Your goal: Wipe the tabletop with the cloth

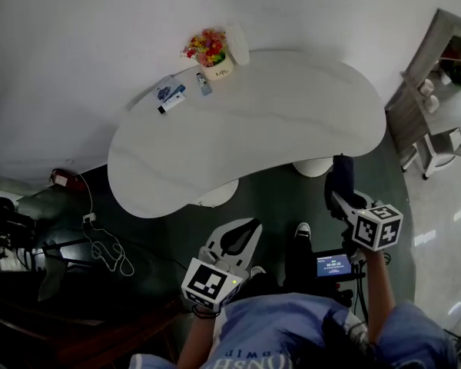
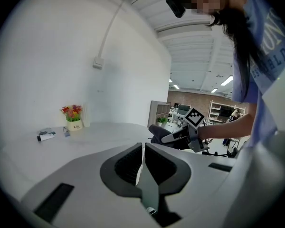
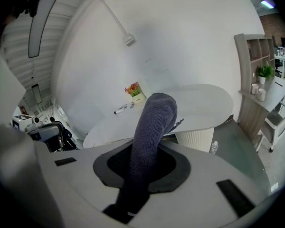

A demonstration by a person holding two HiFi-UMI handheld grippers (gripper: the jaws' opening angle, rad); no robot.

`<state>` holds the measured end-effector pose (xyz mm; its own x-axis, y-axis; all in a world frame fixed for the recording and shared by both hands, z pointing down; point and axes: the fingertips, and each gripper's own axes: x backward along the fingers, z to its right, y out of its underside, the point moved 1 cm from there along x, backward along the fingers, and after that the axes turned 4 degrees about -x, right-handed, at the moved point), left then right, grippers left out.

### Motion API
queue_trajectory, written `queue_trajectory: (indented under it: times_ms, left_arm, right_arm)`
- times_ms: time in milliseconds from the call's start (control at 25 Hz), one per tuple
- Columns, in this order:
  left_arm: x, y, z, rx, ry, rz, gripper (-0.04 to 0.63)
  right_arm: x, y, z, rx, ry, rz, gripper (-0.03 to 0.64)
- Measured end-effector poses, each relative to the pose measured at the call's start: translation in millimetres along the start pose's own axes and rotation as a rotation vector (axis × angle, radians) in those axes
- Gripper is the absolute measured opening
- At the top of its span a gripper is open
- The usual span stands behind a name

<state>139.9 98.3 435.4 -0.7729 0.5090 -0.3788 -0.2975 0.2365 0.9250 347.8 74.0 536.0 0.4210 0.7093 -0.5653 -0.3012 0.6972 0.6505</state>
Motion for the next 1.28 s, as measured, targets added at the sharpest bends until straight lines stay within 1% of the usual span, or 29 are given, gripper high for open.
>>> queue_trajectory:
  times_ms: [120,200,320,440,600,800,1000,1160,1280]
  left_arm:
    - [45.2,18.6,8.9,-0.003,0.007,0.014,0.015]
    - [76.1,33.2,13.4,-0.003,0.007,0.009,0.015]
    - [115.9,53.2,13.3,0.01,-0.019,0.016,0.015]
    - [148.8,71.1,16.7,0.029,-0.044,0.044,0.015]
    - [180.4,78.8,31.5,0.035,-0.04,0.066,0.015]
    - [201.7,84.2,50.8,0.028,-0.026,0.095,0.015]
    - [203.8,82.1,65.8,0.034,-0.017,0.107,0.015]
    - [203.3,70.3,73.1,0.016,-0.034,0.137,0.015]
    - [202.5,63.4,79.6,0.02,-0.054,0.147,0.015]
  right_arm:
    - [17.6,23.3,-35.0,-0.005,0.003,0.028,0.074]
    - [28.7,38.7,-59.3,0.003,0.002,0.044,0.074]
    - [38.6,59.7,-93.1,0.037,-0.001,0.059,0.074]
    - [49.5,78.2,-124.0,0.07,-0.008,0.074,0.074]
    - [68.3,99.1,-156.2,0.085,-0.009,0.091,0.074]
    - [86.0,121.1,-181.4,0.088,-0.011,0.093,0.074]
    - [96.9,126.9,-198.9,0.082,-0.041,0.099,0.074]
    - [100.8,124.9,-206.2,0.106,-0.068,0.085,0.074]
    - [105.7,123.4,-207.2,0.12,-0.084,0.072,0.074]
